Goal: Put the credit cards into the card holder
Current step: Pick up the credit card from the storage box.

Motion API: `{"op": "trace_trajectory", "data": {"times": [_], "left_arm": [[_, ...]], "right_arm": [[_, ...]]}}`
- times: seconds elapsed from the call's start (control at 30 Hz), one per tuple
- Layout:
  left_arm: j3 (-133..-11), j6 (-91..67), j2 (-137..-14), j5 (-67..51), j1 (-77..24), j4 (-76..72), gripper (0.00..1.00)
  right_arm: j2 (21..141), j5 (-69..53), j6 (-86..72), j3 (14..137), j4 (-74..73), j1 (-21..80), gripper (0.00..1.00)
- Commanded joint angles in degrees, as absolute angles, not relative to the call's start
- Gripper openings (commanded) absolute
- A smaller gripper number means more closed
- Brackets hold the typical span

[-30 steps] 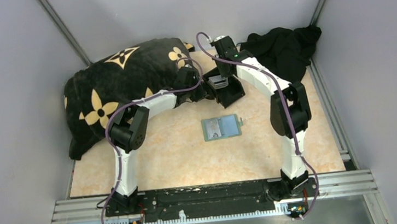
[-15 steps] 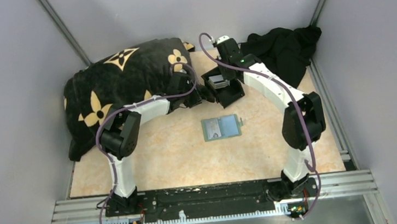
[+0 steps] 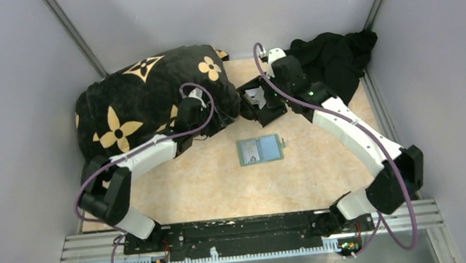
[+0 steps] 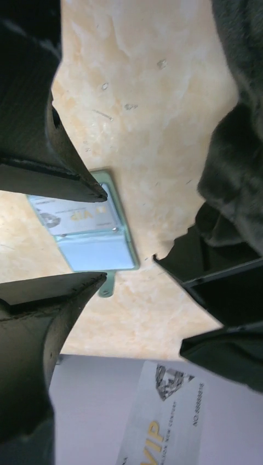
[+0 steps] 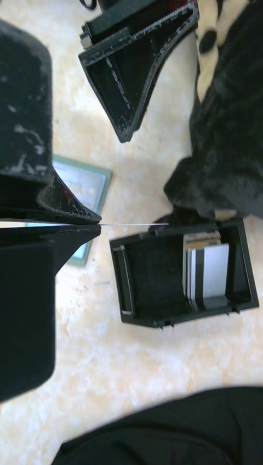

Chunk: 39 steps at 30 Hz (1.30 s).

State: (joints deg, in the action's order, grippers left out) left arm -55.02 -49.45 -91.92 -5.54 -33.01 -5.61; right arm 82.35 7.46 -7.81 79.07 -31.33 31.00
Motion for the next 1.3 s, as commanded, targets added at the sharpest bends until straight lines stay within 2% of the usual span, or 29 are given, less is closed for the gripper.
{"op": "trace_trajectory", "data": {"times": [0.0, 0.13, 0.53, 0.83, 1.27], "left_arm": [[-48.9, -48.1, -85.4, -9.4, -33.3, -16.9, 0.58], [-45.5, -42.0, -81.4, -15.3, -33.2, -24.2, 0.62], [-42.5, -30.7, -80.8, -35.1, -33.1, -29.5, 0.62], [-40.3, -29.3, -81.2, -46.8, -33.0, -32.7, 0.63], [-36.0, -30.9, -82.3, -54.1, -32.4, -38.3, 0.62]], "right_arm": [[75.1, -1.6, -12.1, 75.4, -27.7, 31.5, 0.0], [71.7, -8.6, -12.6, 71.7, -28.4, 31.5, 0.0], [63.2, -24.4, -16.1, 57.6, -27.4, 32.4, 0.0], [61.3, -28.2, -17.8, 54.4, -26.1, 32.4, 0.0], [63.2, -32.7, -19.5, 52.4, -22.9, 32.4, 0.0]]}}
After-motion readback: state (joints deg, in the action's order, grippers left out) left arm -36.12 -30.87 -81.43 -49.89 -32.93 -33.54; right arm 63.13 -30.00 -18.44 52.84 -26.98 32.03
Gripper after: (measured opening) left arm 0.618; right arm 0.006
